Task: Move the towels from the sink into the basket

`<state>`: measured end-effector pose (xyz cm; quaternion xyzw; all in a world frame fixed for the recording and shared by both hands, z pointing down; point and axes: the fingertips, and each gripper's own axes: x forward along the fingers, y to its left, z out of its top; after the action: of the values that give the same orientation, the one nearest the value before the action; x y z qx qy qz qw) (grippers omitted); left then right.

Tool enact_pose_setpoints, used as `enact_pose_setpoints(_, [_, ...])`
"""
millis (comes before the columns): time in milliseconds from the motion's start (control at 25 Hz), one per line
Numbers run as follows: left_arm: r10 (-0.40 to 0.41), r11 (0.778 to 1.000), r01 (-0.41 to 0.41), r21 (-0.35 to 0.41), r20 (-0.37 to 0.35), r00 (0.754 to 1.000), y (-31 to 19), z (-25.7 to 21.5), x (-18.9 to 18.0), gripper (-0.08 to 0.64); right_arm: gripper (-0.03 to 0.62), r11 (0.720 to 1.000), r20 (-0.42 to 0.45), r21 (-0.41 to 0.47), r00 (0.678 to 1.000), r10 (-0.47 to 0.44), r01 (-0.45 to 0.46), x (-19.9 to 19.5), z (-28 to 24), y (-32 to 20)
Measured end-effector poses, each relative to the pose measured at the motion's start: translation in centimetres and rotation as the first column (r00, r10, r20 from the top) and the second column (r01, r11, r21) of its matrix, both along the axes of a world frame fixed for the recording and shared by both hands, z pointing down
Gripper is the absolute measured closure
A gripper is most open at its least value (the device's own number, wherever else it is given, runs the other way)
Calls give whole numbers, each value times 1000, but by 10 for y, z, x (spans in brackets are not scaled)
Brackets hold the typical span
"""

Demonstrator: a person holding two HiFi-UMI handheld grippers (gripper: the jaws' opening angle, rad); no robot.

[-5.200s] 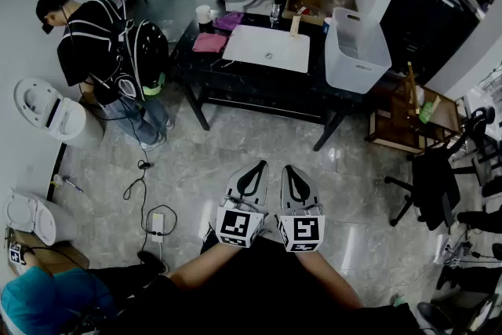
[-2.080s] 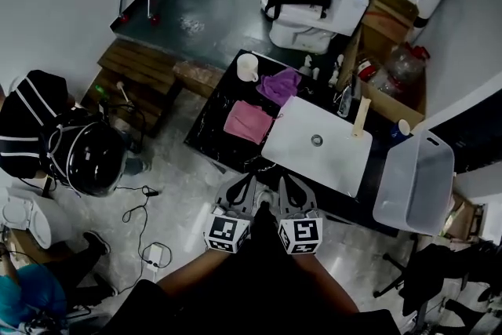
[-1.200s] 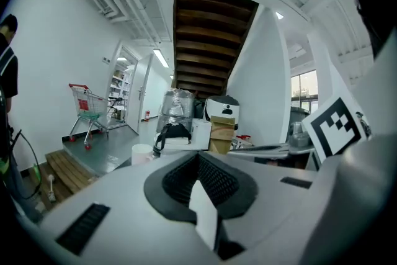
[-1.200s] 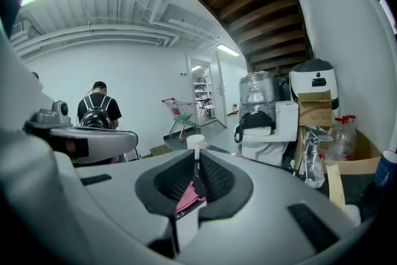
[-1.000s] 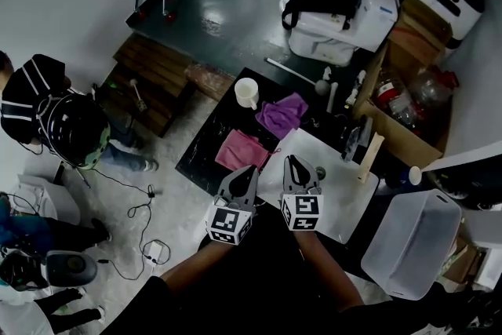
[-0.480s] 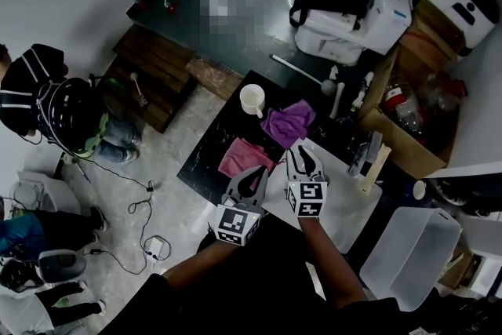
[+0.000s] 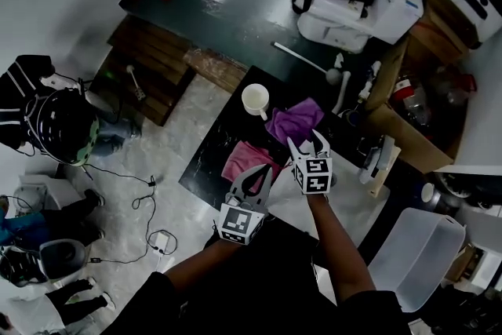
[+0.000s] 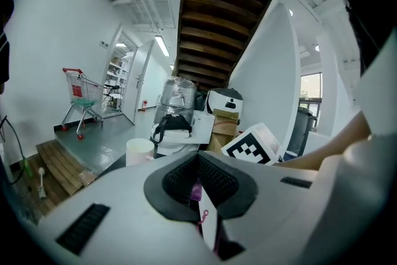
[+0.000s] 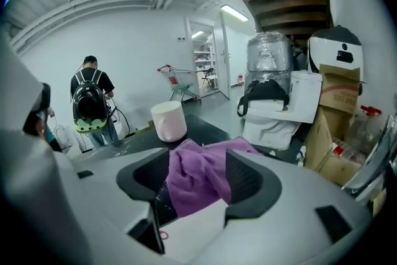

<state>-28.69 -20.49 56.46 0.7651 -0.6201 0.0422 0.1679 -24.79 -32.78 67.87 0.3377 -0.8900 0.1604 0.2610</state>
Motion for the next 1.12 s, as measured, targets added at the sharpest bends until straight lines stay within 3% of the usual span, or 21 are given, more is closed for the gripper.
enact_pose_setpoints(440, [46,999,-46,-16,-7,999,-23,6,-15,557,238,999,-114,-45,993,-23,18,-10,46,-32])
enact_pose_setpoints(640, [56,998,-57,-26,-29,998,-22,10,-22,557,210,994,-157,-110,987,-35,17,-11,61,-40])
enact_pose_setpoints(920, [50,998,-52,-38,-45,998,-29,14,-43,557,209,993,-162,-118,987,6,-26,-17,68,-45])
enact_pose_setpoints(1040, [74,997,-75,-10,-55,996,-32,9,-45,557,238,992,-162,-125,987,-2,-19,-20,65,-43])
enact_pose_setpoints(1120, [76,997,-76,-10,-54,996,-34,9,-49,557,342,991,-149,-137,989,-16,-5,-26,64,-39])
